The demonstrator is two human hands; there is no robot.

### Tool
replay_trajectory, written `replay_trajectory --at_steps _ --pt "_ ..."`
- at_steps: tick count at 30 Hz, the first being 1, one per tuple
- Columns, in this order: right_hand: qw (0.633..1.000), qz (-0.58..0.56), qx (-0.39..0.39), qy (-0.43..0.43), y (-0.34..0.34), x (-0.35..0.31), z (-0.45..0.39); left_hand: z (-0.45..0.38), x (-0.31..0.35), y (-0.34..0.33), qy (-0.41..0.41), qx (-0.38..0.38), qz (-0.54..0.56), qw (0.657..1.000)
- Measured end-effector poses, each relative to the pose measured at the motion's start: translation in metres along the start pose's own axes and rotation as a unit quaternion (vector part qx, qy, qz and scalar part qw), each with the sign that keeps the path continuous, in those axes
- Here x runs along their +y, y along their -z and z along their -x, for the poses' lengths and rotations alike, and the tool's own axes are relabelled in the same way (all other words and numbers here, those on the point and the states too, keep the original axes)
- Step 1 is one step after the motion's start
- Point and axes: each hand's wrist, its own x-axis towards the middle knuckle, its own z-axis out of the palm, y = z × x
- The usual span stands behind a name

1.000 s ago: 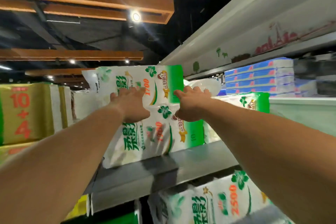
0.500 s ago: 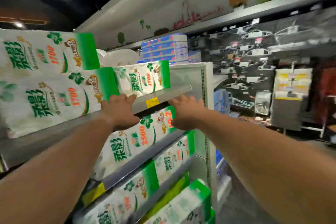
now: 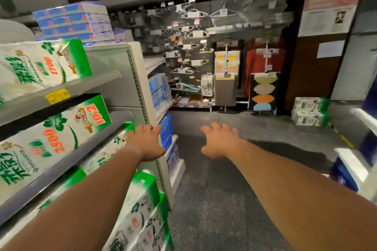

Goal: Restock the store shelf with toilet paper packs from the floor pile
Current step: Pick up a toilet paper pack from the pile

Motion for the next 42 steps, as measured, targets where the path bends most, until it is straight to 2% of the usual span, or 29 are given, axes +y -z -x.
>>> replay_trajectory --at_steps 8,18,24,32,42 --pt "0.993 -0.038 0.004 -0.115 -0.018 0.064 0.032 -0.031 0.089 -0.016 -0.123 -0.019 0.018 0.992" --pt "0.974 -0.039 0.014 -0.222 -0.012 0.128 0.024 -0.102 0.142 -0.012 -0.206 -0.02 0.033 0.978" --pt "0.961 -0.041 0.0 -0.275 -0.028 0.188 0.009 -0.151 0.202 -0.03 -0.26 -0.054 0.037 0.963" --pt "0.944 -0.057 -0.013 -0.325 -0.047 0.324 -0.063 -0.263 0.32 -0.05 -0.299 -0.062 0.027 0.952" --pt "0.944 -0.066 -0.034 -0.322 -0.006 0.515 -0.197 -0.455 0.464 -0.025 -0.296 -0.066 0.042 0.952"
